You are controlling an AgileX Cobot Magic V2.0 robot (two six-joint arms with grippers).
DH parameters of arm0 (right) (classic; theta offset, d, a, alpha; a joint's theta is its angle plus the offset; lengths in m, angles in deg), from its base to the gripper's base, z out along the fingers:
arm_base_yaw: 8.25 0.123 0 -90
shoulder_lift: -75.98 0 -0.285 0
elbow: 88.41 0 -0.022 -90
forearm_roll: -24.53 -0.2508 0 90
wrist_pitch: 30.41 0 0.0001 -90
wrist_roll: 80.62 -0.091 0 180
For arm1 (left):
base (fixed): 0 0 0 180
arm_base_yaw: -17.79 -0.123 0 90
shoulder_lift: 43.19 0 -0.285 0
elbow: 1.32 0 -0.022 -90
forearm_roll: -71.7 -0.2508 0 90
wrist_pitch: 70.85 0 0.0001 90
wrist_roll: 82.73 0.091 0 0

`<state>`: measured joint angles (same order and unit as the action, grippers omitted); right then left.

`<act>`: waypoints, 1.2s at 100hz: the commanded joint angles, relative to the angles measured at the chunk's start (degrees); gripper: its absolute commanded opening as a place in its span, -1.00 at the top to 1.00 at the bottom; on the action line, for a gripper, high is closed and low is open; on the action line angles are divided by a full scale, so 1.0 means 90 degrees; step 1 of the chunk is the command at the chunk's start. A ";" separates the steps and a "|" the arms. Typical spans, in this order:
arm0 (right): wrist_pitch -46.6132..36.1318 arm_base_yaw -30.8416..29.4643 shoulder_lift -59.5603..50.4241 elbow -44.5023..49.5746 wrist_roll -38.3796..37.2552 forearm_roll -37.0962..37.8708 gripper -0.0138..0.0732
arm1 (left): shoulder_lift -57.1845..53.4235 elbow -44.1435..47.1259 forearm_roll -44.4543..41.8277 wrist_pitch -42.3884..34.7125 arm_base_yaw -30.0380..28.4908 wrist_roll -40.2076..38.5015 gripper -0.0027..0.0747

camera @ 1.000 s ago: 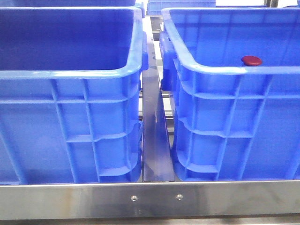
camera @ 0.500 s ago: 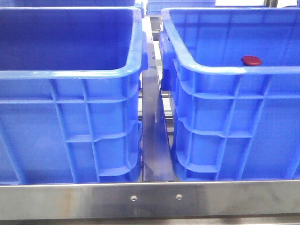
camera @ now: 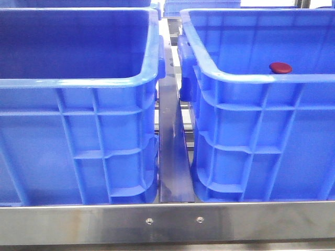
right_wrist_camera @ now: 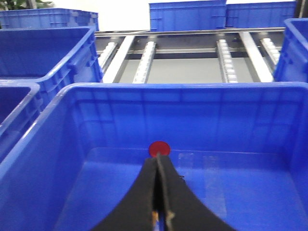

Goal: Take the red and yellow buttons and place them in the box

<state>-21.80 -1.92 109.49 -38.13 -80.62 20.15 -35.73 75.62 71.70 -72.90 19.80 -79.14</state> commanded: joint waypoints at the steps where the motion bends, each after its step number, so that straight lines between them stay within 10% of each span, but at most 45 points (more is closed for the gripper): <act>1: -0.0854 -0.0050 -0.0229 0.0090 -0.0416 0.0487 0.88 | -0.0209 0.0319 0.0000 -0.0513 -0.0004 -0.0048 0.98; 68: -0.1973 -0.0063 -0.3089 0.2960 -0.0410 0.0487 0.88 | -0.0209 0.0319 0.0000 -0.0513 -0.0004 -0.0048 0.98; 120: -0.1981 -0.0324 -0.3083 0.3044 -0.0410 0.0487 0.88 | -0.0209 0.0319 0.0000 -0.0513 -0.0004 -0.0048 0.98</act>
<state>-34.68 -4.49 83.19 -9.67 -84.34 23.77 -35.73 75.62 71.70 -72.90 19.80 -79.14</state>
